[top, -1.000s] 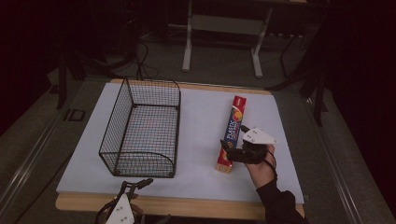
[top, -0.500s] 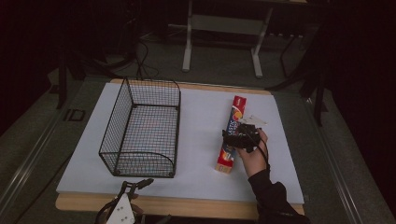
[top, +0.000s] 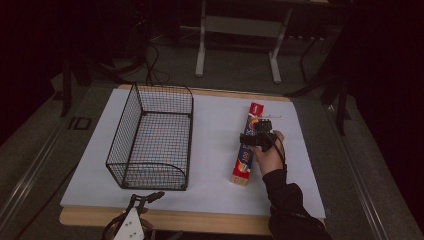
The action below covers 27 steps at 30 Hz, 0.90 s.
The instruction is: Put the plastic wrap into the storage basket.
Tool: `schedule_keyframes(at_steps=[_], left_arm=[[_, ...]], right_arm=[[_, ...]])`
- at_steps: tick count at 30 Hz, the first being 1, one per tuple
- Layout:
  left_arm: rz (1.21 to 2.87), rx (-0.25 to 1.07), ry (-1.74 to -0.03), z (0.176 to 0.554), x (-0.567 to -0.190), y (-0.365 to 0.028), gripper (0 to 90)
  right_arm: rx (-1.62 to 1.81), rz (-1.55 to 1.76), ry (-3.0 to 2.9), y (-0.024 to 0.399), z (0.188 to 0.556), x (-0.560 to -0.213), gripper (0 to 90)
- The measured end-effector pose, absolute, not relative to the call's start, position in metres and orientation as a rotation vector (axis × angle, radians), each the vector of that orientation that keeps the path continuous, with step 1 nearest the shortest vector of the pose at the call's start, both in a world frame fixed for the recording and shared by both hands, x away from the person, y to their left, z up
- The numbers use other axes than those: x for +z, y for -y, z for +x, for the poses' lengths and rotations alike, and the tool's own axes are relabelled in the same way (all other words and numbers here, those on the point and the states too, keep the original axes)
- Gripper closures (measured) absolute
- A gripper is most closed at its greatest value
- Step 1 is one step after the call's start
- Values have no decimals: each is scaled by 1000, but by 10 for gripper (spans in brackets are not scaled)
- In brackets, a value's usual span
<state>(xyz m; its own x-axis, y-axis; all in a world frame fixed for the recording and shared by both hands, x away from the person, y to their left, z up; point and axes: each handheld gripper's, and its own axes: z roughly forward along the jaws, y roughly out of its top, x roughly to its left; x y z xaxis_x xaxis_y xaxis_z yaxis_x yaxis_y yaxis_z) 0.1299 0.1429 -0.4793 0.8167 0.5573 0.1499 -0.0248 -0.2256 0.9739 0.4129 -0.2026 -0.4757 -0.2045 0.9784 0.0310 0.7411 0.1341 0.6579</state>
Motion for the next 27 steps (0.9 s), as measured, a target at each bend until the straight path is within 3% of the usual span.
schedule_keyframes(at_steps=[27], left_arm=[[1734, 568, -407, 129, -479, -143, 3]], right_arm=[[583, 2050, -1924, 198, 464, -482, 209]])
